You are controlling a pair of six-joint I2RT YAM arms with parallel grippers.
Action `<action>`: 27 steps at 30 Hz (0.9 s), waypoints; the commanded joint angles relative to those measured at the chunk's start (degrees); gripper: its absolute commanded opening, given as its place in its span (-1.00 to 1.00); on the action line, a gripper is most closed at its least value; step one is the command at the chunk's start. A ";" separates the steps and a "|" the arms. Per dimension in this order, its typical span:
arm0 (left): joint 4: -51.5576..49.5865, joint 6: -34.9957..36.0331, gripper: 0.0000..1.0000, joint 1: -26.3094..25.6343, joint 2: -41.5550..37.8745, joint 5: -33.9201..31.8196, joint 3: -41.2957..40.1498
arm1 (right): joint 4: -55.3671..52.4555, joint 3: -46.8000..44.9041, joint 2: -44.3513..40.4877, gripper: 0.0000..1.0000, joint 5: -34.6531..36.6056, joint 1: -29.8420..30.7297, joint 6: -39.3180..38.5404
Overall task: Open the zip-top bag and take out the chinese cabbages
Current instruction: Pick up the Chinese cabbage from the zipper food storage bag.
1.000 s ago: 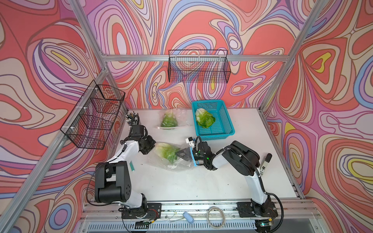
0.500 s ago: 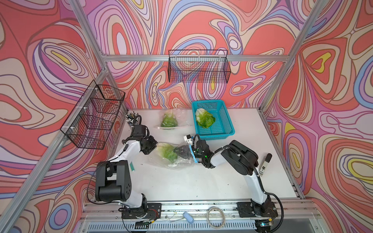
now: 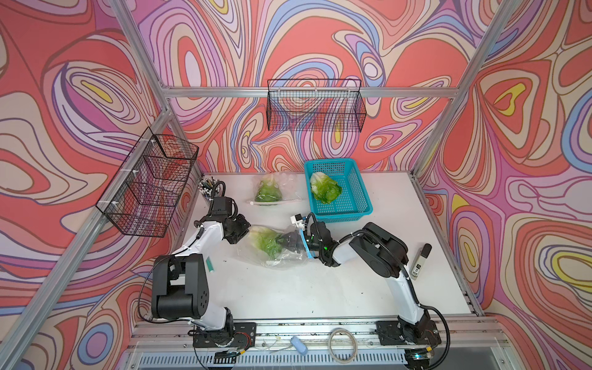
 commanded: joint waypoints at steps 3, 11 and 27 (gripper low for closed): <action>-1.77 0.71 -1.00 2.41 -0.09 -1.73 1.60 | -2.74 -2.98 -4.34 -1.00 -0.39 0.33 -2.89; -2.06 0.88 -1.00 6.42 -2.10 -3.54 1.33 | -0.72 -7.07 -7.52 -1.00 -0.85 -0.11 -3.23; -3.80 2.48 -1.00 8.84 -3.87 -8.57 2.04 | 1.54 -11.74 -11.53 -1.00 -2.65 -0.88 -2.79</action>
